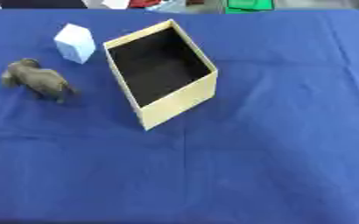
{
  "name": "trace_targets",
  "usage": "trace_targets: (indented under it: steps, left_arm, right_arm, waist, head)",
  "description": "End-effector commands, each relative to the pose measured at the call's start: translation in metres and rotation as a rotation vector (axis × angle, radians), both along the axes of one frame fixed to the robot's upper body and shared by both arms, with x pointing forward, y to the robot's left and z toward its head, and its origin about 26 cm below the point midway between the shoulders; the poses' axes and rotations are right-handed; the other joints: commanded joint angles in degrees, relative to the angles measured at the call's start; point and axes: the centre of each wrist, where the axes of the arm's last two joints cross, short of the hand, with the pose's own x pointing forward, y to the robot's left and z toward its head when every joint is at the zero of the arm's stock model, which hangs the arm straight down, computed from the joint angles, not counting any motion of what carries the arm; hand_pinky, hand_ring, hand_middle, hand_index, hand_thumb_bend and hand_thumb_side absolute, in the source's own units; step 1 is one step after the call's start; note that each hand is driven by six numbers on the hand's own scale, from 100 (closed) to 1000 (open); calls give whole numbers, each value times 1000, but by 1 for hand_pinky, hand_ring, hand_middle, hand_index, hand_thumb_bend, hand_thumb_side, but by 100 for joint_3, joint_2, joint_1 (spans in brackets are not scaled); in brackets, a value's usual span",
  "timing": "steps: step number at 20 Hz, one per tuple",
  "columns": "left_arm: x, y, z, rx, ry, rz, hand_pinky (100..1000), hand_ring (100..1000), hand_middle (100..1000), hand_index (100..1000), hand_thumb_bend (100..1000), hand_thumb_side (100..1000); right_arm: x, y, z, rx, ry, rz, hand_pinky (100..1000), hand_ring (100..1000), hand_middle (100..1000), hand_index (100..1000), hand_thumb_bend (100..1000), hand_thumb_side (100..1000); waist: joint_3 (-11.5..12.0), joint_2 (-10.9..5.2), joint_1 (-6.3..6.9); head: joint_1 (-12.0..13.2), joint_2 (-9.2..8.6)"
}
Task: Pick up objects on the table and place them in the box.
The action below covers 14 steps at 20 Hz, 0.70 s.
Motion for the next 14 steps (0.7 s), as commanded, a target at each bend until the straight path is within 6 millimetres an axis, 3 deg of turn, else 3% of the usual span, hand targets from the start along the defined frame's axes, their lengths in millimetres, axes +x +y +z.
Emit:
trace_targets:
  steps: [1, 9, 14]
  left_arm:
    - [-2, 1, 10, 22, -32, -5, 734, 665, 717, 862, 294, 964]
    - [-2, 2, 11, 33, -28, -5, 734, 667, 721, 861, 285, 964]
    - [-1, 9, 26, 113, -53, 6, 736, 676, 728, 860, 262, 946]
  right_arm:
    - [-5, -2, 11, -13, -37, -5, 876, 947, 759, 952, 100, 796]
    - [-5, -2, 12, -14, -39, -2, 875, 948, 759, 952, 100, 796]
    - [-5, -1, 12, -16, -39, 2, 875, 947, 759, 952, 100, 795]
  waist:
    - [11, -71, 16]
    - [11, -42, 24]
    - [-2, -58, 34]
  head:
    - [-1, 86]
    - [32, 63]
    - [58, 83]
